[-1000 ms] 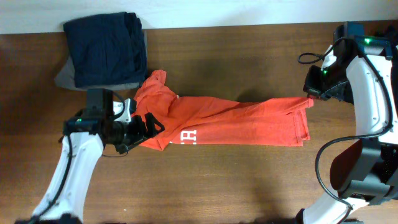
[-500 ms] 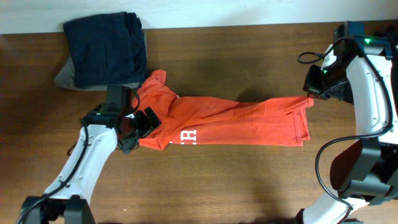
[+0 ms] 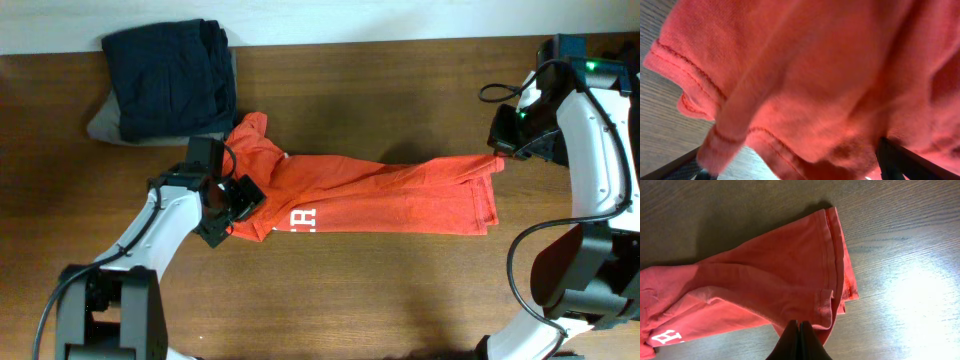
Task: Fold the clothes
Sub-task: 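Grasp the left end of the red T-shirt with the left gripper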
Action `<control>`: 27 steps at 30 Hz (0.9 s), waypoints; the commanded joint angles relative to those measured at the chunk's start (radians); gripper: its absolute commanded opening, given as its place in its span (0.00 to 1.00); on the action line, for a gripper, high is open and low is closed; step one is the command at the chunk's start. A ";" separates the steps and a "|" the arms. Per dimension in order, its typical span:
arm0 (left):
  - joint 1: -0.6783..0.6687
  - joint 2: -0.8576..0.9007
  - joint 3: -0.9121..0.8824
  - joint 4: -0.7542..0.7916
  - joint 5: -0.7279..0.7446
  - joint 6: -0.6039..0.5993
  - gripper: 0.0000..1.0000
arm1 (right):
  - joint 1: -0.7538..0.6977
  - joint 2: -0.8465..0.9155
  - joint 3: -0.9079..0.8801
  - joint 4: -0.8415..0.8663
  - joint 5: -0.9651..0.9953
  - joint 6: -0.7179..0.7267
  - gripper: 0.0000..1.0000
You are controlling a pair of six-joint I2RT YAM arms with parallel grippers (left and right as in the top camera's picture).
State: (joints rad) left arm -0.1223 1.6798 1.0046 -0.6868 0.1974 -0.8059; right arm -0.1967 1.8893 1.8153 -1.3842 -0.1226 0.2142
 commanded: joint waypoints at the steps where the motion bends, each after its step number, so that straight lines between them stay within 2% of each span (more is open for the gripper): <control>1: -0.002 0.026 0.009 0.007 -0.013 -0.009 0.95 | -0.006 -0.017 0.002 0.000 -0.005 0.007 0.04; 15: -0.002 -0.024 0.009 -0.003 -0.011 0.011 0.89 | -0.006 -0.017 0.002 0.007 -0.005 0.004 0.04; 18: -0.002 -0.033 0.009 -0.002 -0.011 0.011 0.78 | -0.006 -0.017 0.002 0.008 -0.005 0.004 0.04; 21: -0.002 -0.033 0.009 -0.002 -0.011 0.011 0.73 | -0.006 -0.017 0.002 0.007 -0.005 0.004 0.04; 27: -0.002 -0.033 0.009 0.002 -0.011 0.011 0.56 | -0.006 -0.017 0.002 0.007 -0.005 0.004 0.04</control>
State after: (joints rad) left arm -0.1223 1.6699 1.0046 -0.6876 0.1963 -0.8059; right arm -0.1967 1.8893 1.8153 -1.3796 -0.1226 0.2138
